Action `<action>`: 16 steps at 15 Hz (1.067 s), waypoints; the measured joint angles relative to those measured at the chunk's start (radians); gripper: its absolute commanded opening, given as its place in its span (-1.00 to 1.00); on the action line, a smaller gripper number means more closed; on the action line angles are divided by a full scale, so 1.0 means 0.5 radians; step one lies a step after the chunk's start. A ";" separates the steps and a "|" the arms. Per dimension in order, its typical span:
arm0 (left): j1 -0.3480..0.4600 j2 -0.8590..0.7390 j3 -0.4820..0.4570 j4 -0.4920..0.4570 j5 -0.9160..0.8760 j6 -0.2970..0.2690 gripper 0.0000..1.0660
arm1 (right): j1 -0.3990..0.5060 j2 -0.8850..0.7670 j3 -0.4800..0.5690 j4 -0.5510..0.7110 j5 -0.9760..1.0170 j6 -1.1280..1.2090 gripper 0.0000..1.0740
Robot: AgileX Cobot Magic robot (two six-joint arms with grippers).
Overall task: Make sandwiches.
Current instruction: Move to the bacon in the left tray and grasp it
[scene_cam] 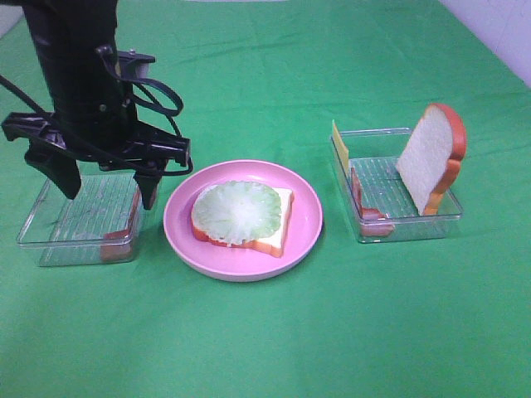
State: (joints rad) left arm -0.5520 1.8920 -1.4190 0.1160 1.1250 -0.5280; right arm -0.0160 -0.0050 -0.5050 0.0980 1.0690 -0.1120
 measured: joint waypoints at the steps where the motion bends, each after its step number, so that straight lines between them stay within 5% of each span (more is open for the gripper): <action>1: 0.000 0.058 0.000 0.000 -0.056 -0.004 0.43 | 0.000 0.000 0.000 0.000 0.000 0.000 0.42; 5: 0.000 0.180 0.000 0.004 -0.174 -0.008 0.27 | 0.000 0.000 0.000 0.000 0.000 0.000 0.42; 7: 0.000 0.186 0.000 0.060 -0.224 -0.016 -0.03 | 0.000 0.000 0.000 0.000 0.000 0.000 0.42; 11: 0.000 0.186 0.000 0.098 -0.224 -0.024 -0.24 | 0.000 0.000 0.000 0.000 0.000 0.000 0.42; 16: 0.000 0.186 0.000 0.120 -0.276 -0.040 -1.00 | 0.000 0.000 0.000 0.000 0.000 0.000 0.42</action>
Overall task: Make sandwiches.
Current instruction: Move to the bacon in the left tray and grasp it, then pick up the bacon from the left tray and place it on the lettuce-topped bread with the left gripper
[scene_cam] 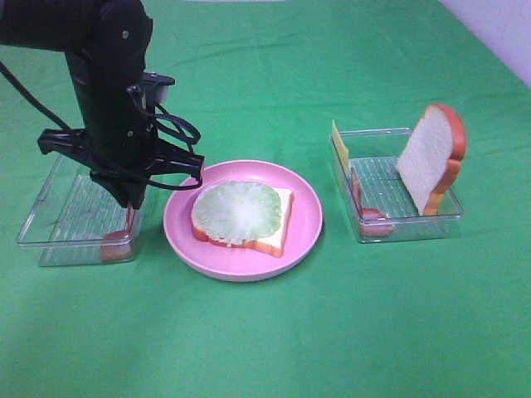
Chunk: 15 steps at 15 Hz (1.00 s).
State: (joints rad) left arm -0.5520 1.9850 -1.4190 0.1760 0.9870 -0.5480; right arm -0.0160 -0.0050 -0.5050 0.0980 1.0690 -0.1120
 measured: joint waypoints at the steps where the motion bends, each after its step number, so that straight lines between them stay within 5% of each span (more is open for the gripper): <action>1: 0.000 0.000 0.000 0.006 0.000 -0.010 -1.00 | 0.000 0.000 0.000 0.000 0.000 0.000 0.42; 7: 0.000 -0.072 -0.006 0.038 0.000 -0.006 -1.00 | 0.000 0.000 0.000 0.000 0.000 0.000 0.42; 10: 0.002 -0.348 -0.116 -0.138 -0.072 0.130 -1.00 | 0.000 0.000 0.000 0.000 0.000 0.000 0.42; 12: 0.002 -0.450 -0.142 -0.386 -0.270 0.336 -1.00 | 0.000 0.000 0.000 0.000 0.000 0.000 0.42; 15: 0.002 -0.412 -0.144 -0.996 -0.472 0.744 -1.00 | 0.000 0.000 0.000 0.000 0.000 0.000 0.42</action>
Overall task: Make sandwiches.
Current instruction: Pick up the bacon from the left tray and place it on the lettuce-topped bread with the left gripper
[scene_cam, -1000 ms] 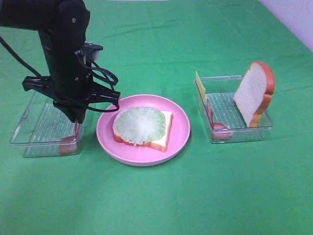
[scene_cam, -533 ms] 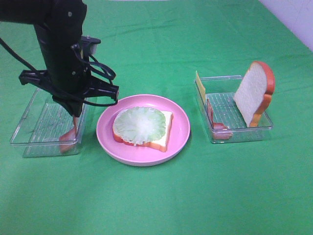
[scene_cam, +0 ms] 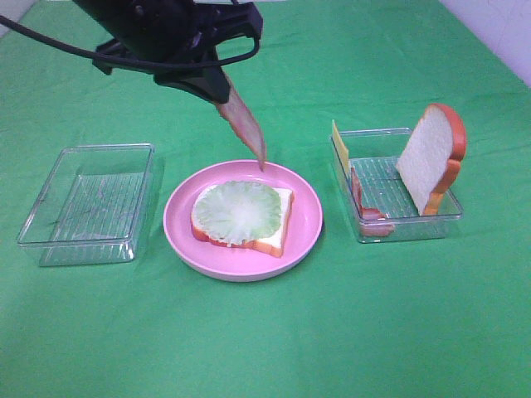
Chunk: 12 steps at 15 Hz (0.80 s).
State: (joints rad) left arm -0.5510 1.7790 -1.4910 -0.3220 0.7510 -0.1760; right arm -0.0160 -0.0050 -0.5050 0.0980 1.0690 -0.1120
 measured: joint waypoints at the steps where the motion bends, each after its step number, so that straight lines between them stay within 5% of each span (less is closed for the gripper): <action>1: 0.000 0.050 0.000 -0.176 -0.042 0.124 -1.00 | 0.000 0.000 0.000 0.000 0.000 0.000 0.42; 4: 0.000 0.222 0.000 -0.650 -0.120 0.384 -1.00 | 0.000 0.000 0.000 0.000 0.000 0.000 0.42; 7: 0.000 0.372 0.000 -0.898 -0.148 0.554 -1.00 | 0.000 0.000 0.000 0.000 0.000 0.000 0.42; 10: 0.000 0.430 0.000 -0.764 -0.144 0.562 -1.00 | 0.000 0.000 0.000 0.000 0.000 0.000 0.42; 12: 0.000 0.458 -0.002 -0.408 -0.186 0.440 -1.00 | 0.000 0.000 0.000 0.000 0.000 0.000 0.42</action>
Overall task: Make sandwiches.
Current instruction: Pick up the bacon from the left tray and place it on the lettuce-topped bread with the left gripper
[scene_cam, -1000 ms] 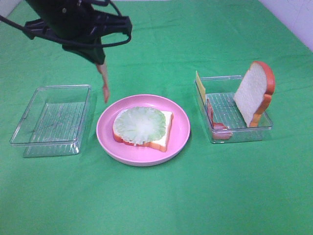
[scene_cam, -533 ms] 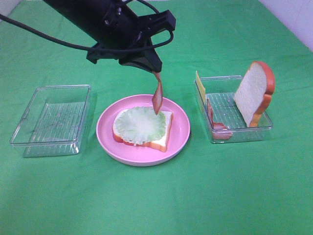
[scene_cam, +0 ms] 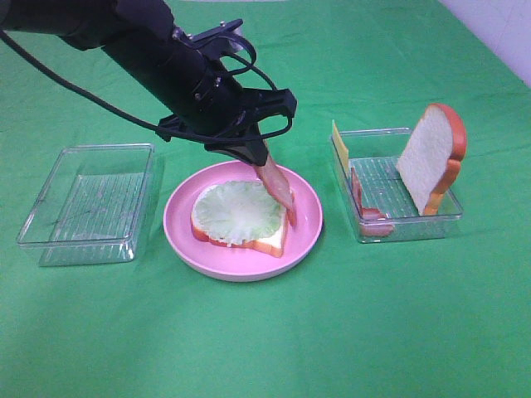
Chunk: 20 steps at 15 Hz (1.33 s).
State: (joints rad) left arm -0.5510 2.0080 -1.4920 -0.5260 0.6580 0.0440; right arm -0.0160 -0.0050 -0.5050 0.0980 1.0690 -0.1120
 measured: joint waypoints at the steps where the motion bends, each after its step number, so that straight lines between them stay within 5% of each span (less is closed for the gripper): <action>1: 0.000 0.020 0.002 0.086 -0.020 -0.010 -1.00 | 0.000 0.000 0.000 0.000 0.000 0.000 0.42; 7: 0.000 0.124 0.002 0.462 -0.018 -0.110 -1.00 | 0.000 0.000 0.000 0.000 0.000 0.000 0.42; 10: 0.000 0.124 0.002 0.918 -0.012 -0.364 -0.86 | 0.000 0.000 0.000 0.000 0.000 0.000 0.42; 12: 0.000 0.124 0.002 1.000 -0.016 -0.420 -0.82 | 0.000 0.000 0.000 0.000 0.000 0.000 0.42; 14: 0.000 0.124 0.002 0.990 -0.022 -0.426 -0.42 | 0.000 0.000 0.000 0.000 0.000 0.000 0.42; 17: 0.000 0.124 0.002 0.964 0.008 -0.426 0.80 | 0.000 0.000 0.000 0.000 0.000 0.000 0.42; 20: 0.000 0.106 0.002 0.970 0.112 -0.426 0.90 | 0.000 0.000 0.000 0.000 0.000 0.000 0.42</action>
State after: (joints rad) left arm -0.5510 2.0610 -1.4910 -0.0410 0.7140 -0.1690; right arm -0.0160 -0.0050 -0.5050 0.0980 1.0690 -0.1120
